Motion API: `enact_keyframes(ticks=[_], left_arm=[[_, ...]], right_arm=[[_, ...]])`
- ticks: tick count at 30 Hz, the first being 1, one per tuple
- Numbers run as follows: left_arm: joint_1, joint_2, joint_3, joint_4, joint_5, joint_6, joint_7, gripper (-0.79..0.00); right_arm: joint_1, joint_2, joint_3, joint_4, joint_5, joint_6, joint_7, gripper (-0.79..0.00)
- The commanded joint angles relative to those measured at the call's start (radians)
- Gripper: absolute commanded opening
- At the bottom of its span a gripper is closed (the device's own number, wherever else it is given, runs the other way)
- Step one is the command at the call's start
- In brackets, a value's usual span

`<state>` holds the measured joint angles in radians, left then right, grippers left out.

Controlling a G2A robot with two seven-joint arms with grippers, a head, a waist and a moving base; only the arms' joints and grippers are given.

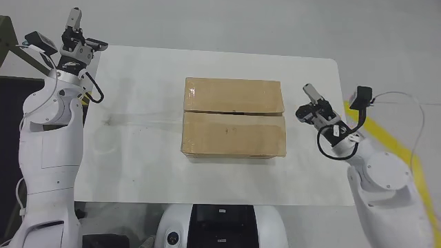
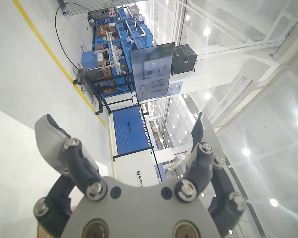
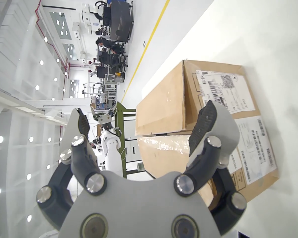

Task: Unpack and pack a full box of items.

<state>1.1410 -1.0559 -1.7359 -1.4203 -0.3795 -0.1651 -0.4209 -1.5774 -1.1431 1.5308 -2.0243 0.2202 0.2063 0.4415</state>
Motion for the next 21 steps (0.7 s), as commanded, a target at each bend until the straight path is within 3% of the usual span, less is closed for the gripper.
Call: enact_keyframes(ticks=[1,21], left_arm=[[0.0,0.0,0.0,0.0,0.0,0.0,0.0,0.0],[0.0,0.0,0.0,0.0,0.0,0.0,0.0,0.0]], right_arm=[[-0.008,0.001,0.004,0.009,0.02,-0.028,0.025,0.0],[-0.02,0.003,-0.044,0.084,0.017,-0.112,0.115,0.0]])
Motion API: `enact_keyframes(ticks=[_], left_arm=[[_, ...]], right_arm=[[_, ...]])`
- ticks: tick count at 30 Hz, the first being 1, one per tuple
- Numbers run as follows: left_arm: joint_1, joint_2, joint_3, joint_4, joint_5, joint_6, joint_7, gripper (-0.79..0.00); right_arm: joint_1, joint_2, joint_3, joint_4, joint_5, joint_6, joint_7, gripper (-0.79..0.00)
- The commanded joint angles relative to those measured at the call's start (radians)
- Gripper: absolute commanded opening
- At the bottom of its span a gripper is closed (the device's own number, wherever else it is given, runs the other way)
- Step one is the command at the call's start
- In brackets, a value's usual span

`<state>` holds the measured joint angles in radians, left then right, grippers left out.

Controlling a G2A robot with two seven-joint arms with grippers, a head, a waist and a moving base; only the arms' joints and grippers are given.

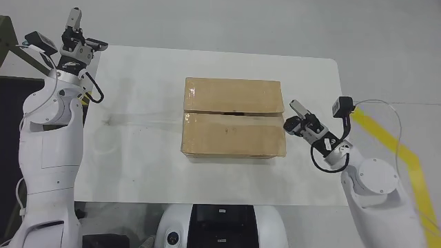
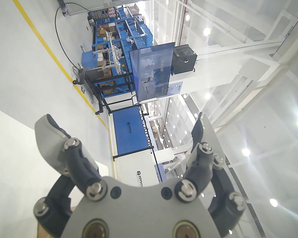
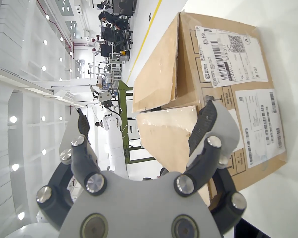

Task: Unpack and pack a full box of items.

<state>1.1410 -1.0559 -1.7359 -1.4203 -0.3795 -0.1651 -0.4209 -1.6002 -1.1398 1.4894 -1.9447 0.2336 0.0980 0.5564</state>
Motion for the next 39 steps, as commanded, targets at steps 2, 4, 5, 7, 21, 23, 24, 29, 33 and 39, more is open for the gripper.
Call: enact_keyframes(ticks=[2,4,5,7,21,23,24,29,33,39], left_arm=[[0.0,0.0,0.0,0.0,0.0,0.0,0.0,0.0],[0.0,0.0,0.0,0.0,0.0,0.0,0.0,0.0],[0.0,0.0,0.0,0.0,0.0,0.0,0.0,0.0],[0.0,0.0,0.0,0.0,0.0,0.0,0.0,0.0],[0.0,0.0,0.0,0.0,0.0,0.0,0.0,0.0],[0.0,0.0,0.0,0.0,0.0,0.0,0.0,0.0],[0.0,0.0,0.0,0.0,0.0,0.0,0.0,0.0],[0.0,0.0,0.0,0.0,0.0,0.0,0.0,0.0],[0.0,0.0,0.0,0.0,0.0,0.0,0.0,0.0],[0.0,0.0,0.0,0.0,0.0,0.0,0.0,0.0]], right_arm=[[0.007,0.0,-0.005,0.011,0.006,-0.01,0.0,0.0],[0.01,-0.001,-0.004,0.017,0.01,-0.02,-0.009,0.0],[0.01,-0.002,-0.002,0.019,0.016,-0.027,-0.019,0.0],[0.008,-0.002,0.006,0.017,0.024,-0.039,-0.034,0.0],[0.007,0.002,-0.004,0.025,0.002,-0.017,-0.003,0.0],[0.008,0.001,-0.008,0.018,0.015,-0.02,0.0,0.0],[0.007,0.001,-0.007,0.013,0.016,-0.02,0.0,0.0],[0.0,0.003,0.008,-0.013,0.038,-0.028,0.01,0.0],[-0.009,0.004,0.017,-0.032,0.048,-0.036,0.017,0.0],[-0.032,0.006,0.033,-0.065,0.078,-0.052,0.041,0.0]])
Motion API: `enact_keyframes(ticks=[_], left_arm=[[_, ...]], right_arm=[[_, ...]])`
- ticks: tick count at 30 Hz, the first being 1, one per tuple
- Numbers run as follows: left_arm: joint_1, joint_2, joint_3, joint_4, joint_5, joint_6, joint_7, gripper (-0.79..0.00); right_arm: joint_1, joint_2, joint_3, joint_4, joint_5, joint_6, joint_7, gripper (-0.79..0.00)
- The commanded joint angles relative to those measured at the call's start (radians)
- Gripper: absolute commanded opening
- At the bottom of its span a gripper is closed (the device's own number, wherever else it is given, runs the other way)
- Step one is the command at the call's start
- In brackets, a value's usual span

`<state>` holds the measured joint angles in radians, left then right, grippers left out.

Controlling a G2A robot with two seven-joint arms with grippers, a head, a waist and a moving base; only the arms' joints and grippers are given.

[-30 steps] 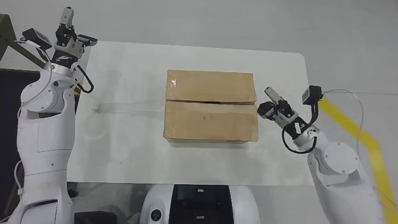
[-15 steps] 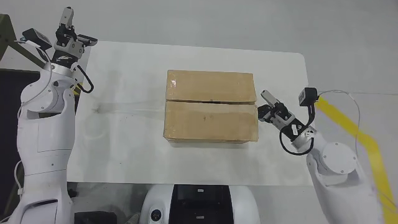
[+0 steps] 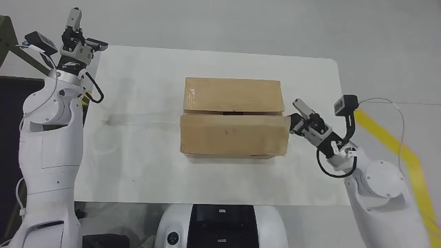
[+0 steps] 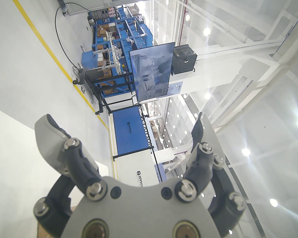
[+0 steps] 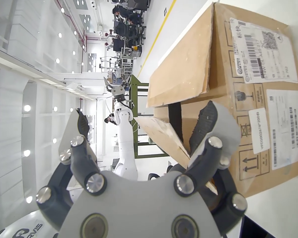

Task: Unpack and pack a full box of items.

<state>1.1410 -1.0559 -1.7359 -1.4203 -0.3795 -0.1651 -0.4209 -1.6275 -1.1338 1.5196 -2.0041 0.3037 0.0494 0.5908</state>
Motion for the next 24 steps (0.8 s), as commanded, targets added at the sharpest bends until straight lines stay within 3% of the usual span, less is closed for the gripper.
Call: enact_keyframes(ticks=[1,13,24], left_arm=[[0.0,0.0,0.0,0.0,0.0,0.0,0.0,0.0],[0.0,0.0,0.0,0.0,0.0,0.0,0.0,0.0],[0.0,0.0,0.0,0.0,0.0,0.0,0.0,0.0]], right_arm=[[-0.01,0.0,0.006,-0.012,0.024,-0.011,0.015,0.0],[-0.09,0.008,0.064,-0.056,0.165,-0.077,0.155,0.0],[-0.162,0.018,0.109,-0.079,0.225,-0.07,0.271,0.0]])
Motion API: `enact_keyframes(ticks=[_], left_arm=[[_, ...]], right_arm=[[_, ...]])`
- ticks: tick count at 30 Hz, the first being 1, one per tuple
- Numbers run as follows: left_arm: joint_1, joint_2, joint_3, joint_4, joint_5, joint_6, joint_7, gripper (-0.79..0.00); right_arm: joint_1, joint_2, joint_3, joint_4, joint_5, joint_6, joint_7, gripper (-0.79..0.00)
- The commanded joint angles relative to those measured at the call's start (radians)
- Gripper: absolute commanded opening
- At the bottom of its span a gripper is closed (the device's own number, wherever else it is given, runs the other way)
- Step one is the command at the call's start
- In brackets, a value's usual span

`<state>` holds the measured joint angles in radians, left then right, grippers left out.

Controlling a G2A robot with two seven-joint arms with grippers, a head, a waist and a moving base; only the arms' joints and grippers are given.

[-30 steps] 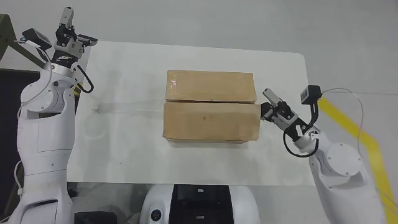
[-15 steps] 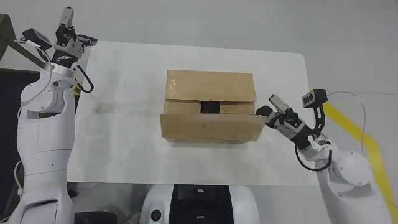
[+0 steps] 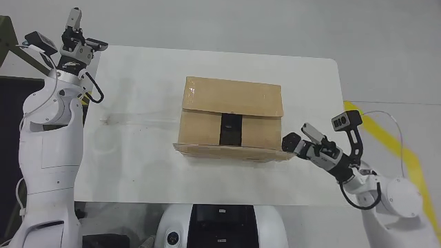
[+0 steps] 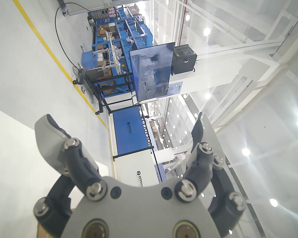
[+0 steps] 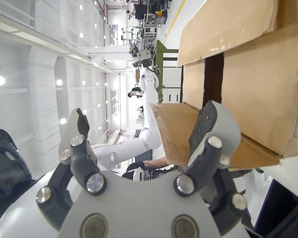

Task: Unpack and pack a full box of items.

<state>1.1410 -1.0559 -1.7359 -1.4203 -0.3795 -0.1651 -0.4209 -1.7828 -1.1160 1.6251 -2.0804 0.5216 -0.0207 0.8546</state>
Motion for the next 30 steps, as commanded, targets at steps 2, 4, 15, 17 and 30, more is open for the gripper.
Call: enact_keyframes(ticks=[2,4,15,17,30], left_arm=[[0.0,0.0,0.0,0.0,0.0,0.0,0.0,0.0],[0.0,0.0,0.0,0.0,0.0,0.0,0.0,0.0],[0.0,0.0,0.0,0.0,0.0,0.0,0.0,0.0],[0.0,0.0,0.0,0.0,0.0,0.0,0.0,0.0],[0.0,0.0,0.0,0.0,0.0,0.0,0.0,0.0]], right_arm=[[-0.021,0.002,0.01,-0.01,0.022,0.0,0.026,0.0],[-0.034,0.003,0.014,-0.021,0.032,0.0,0.044,0.0],[-0.101,0.014,0.026,-0.083,0.027,0.027,0.127,0.0],[-0.119,0.015,0.023,-0.099,0.022,0.03,0.137,0.0],[-0.187,0.027,-0.018,-0.107,-0.037,0.087,0.173,0.0]])
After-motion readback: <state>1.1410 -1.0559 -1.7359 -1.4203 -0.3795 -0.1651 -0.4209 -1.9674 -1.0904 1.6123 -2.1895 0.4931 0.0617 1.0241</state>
